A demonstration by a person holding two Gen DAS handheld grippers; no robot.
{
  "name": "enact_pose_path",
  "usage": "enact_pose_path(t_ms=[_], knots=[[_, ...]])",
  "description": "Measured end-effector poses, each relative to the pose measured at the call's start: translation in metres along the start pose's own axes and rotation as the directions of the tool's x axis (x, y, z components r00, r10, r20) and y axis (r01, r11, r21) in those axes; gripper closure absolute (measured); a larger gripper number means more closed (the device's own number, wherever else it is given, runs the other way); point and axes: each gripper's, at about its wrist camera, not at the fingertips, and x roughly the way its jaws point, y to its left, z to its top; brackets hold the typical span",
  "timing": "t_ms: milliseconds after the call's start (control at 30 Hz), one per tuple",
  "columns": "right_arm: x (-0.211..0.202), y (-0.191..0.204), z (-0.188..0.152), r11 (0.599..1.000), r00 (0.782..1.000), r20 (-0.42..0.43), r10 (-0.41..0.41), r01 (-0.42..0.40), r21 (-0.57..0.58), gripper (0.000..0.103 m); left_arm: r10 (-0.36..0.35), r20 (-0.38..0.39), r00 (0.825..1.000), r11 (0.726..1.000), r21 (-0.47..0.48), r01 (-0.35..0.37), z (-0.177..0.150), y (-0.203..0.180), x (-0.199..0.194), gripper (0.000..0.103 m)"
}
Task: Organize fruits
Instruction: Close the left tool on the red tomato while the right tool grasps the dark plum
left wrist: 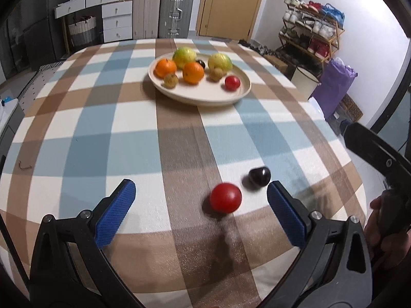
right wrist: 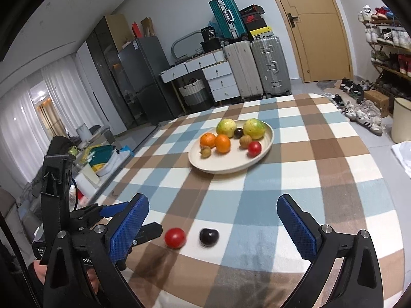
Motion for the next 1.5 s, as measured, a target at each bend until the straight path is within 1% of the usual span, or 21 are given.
enact_pose_path(t_ms=[67,133,200,367,400,433,467,500,533,567,600,633,700,800,867,967,1000,1133,1233,1500], knots=[[-0.001,0.001,-0.005,0.999,0.999,0.007,-0.043,0.043,-0.025,0.001,0.011,-0.011,1.0,1.0,0.007,-0.011,-0.003,-0.002,0.005,0.001],[0.0,0.002,-0.009,0.997,0.998,0.008,-0.061,0.062,-0.045,0.001,0.024,-0.022,0.999,1.0,0.014,-0.023,-0.005,-0.004,0.011,0.001],[0.003,0.002,-0.014,0.996,0.997,-0.004,-0.073,0.072,-0.059,0.001,0.032,-0.032,0.999,0.999,0.015,-0.031,-0.005,-0.005,0.015,0.001],[0.01,0.0,-0.021,0.995,0.996,-0.025,-0.085,0.083,-0.058,0.001,0.024,-0.047,0.999,1.0,0.021,-0.023,-0.005,-0.005,0.023,0.002],[0.012,-0.001,-0.023,0.995,0.995,-0.032,-0.092,0.09,-0.053,0.001,0.014,-0.049,0.999,1.0,0.021,-0.013,-0.005,-0.004,0.024,0.006],[0.014,-0.002,-0.024,0.994,0.995,-0.041,-0.096,0.094,-0.05,0.001,-0.005,-0.055,0.998,1.0,0.019,0.006,-0.005,-0.005,0.025,0.015],[0.017,-0.004,-0.025,0.994,0.994,-0.054,-0.1,0.097,-0.045,0.001,-0.034,-0.067,0.997,0.999,0.015,0.035,-0.005,-0.004,0.027,0.02],[0.019,-0.005,-0.026,0.994,0.993,-0.061,-0.104,0.102,-0.043,0.001,-0.059,-0.082,0.995,0.998,0.013,0.06,-0.006,-0.005,0.03,0.027],[0.02,-0.006,-0.027,0.993,0.992,-0.065,-0.11,0.108,-0.041,0.001,-0.072,-0.09,0.993,0.997,0.016,0.074,-0.006,-0.006,0.033,0.035],[0.022,-0.007,-0.028,0.993,0.991,-0.068,-0.114,0.112,-0.04,0.001,-0.078,-0.093,0.993,0.997,0.023,0.08,-0.007,-0.006,0.034,0.039],[0.023,-0.008,-0.029,0.993,0.991,-0.072,-0.115,0.113,-0.037,0.001,-0.078,-0.09,0.993,0.996,0.034,0.082,-0.007,-0.008,0.034,0.048],[0.024,-0.01,-0.029,0.993,0.99,-0.076,-0.115,0.112,-0.033,0.001,-0.081,-0.083,0.993,0.996,0.042,0.085,-0.008,-0.009,0.034,0.064],[0.026,-0.013,-0.03,0.994,0.991,-0.084,-0.107,0.106,-0.024,0.001,-0.111,-0.084,0.99,0.992,0.056,0.116,-0.008,-0.011,0.034,0.076],[0.03,-0.016,-0.031,0.996,0.99,-0.104,-0.092,0.091,-0.01,0.001,-0.147,-0.073,0.986,0.987,0.054,0.151,-0.007,-0.01,0.032,0.076],[0.033,-0.019,-0.031,0.997,0.99,-0.123,-0.075,0.075,0.003,0.001,-0.148,-0.065,0.987,0.988,0.044,0.151,-0.008,-0.007,0.028,0.076],[0.036,-0.022,-0.032,0.999,0.988,-0.153,-0.012,0.017,0.036,0.001,-0.145,-0.056,0.988,0.989,0.028,0.146,-0.009,0.0,0.022,0.076],[0.035,-0.022,-0.033,0.999,0.988,-0.153,-0.002,0.009,0.044,0.001,-0.138,-0.051,0.989,0.99,0.019,0.139,-0.01,0.003,0.018,0.076],[0.037,-0.015,-0.031,1.0,0.989,-0.15,-0.008,0.011,0.02,0.001,-0.129,-0.024,0.991,0.992,-0.019,0.129,-0.013,0.017,0.006,0.076],[0.043,-0.008,-0.03,1.0,0.985,-0.175,-0.008,0.008,0.003,0.001,-0.119,-0.005,0.993,0.992,-0.041,0.118,-0.016,0.027,-0.004,0.076],[0.062,0.009,-0.033,1.0,0.971,-0.237,-0.024,0.018,-0.026,0.001,-0.119,0.042,0.992,0.989,-0.082,0.122,-0.024,0.051,-0.027,0.076]])
